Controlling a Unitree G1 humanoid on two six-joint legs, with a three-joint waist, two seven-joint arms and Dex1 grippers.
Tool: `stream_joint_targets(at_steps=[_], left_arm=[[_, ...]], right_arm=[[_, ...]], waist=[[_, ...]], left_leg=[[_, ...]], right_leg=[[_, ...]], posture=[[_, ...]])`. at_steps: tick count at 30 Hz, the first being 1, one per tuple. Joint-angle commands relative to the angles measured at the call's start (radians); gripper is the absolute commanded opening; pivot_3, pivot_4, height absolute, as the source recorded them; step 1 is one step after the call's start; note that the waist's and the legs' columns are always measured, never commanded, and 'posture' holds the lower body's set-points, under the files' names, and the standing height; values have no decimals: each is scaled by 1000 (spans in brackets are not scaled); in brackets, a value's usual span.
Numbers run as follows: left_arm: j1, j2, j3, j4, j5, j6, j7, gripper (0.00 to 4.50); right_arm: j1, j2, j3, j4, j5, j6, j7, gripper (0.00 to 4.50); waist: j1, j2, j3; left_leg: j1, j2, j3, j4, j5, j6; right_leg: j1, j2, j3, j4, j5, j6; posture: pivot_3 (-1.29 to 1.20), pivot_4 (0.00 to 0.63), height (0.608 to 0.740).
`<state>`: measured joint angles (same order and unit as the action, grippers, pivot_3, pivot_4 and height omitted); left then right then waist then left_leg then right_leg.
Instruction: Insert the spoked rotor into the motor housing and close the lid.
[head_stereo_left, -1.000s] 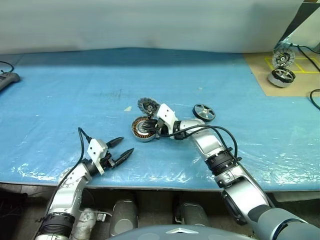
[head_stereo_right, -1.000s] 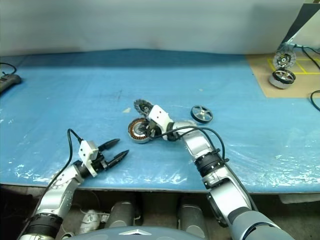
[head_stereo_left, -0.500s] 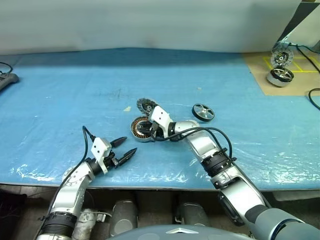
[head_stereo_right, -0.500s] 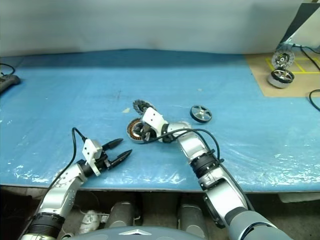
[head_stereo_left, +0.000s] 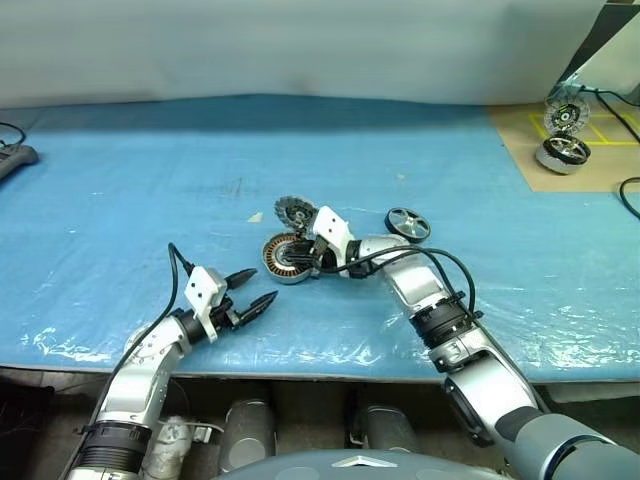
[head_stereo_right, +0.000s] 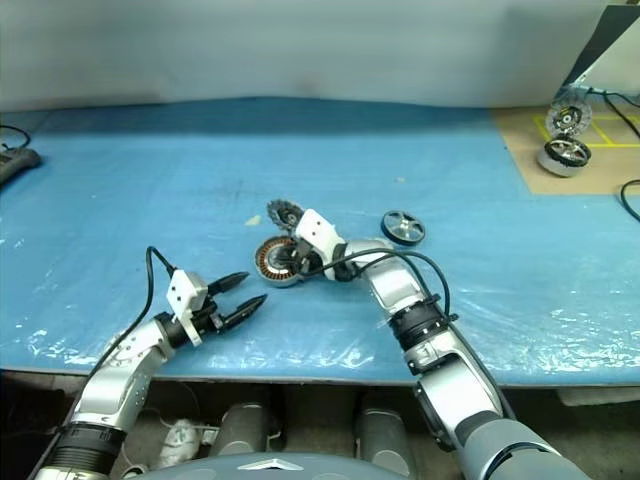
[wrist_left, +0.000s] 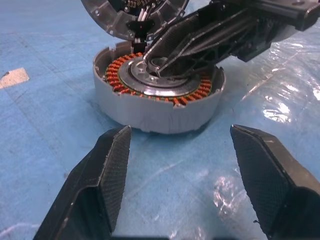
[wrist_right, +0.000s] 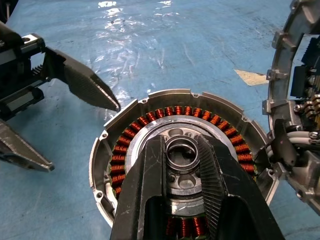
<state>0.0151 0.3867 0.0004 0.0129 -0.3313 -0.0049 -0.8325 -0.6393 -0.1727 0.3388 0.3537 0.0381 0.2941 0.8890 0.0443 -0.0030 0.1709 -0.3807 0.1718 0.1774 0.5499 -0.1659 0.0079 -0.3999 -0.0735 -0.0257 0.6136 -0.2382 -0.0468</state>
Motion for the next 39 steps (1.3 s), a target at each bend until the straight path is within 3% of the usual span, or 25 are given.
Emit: stream_joint_targets(at_steps=[1,27,39], left_arm=[[3,5,-2,-70,-12,22,9,3395],[0,2,-10,-131,-9,89,34,3395],[-20,-21,-4,58,7,-44,-23,3395]], right_arm=[[20,14,22,-12,-14,-11,-13,558],[14,19,28,53,-54,-55,-60,558],[21,3,31,62,-60,-65,-35,558]], waist=[[-2,0,0],[-3,0,0],[0,0,0]], left_leg=[[0,0,0,0,0,0],[1,0,0,0,0,0],[2,0,0,0,0,0]], right_leg=[[0,0,0,0,0,0],[0,0,0,0,0,0],[2,0,0,0,0,0]], posture=[[0,150,740],[0,150,740],[0,150,740]])
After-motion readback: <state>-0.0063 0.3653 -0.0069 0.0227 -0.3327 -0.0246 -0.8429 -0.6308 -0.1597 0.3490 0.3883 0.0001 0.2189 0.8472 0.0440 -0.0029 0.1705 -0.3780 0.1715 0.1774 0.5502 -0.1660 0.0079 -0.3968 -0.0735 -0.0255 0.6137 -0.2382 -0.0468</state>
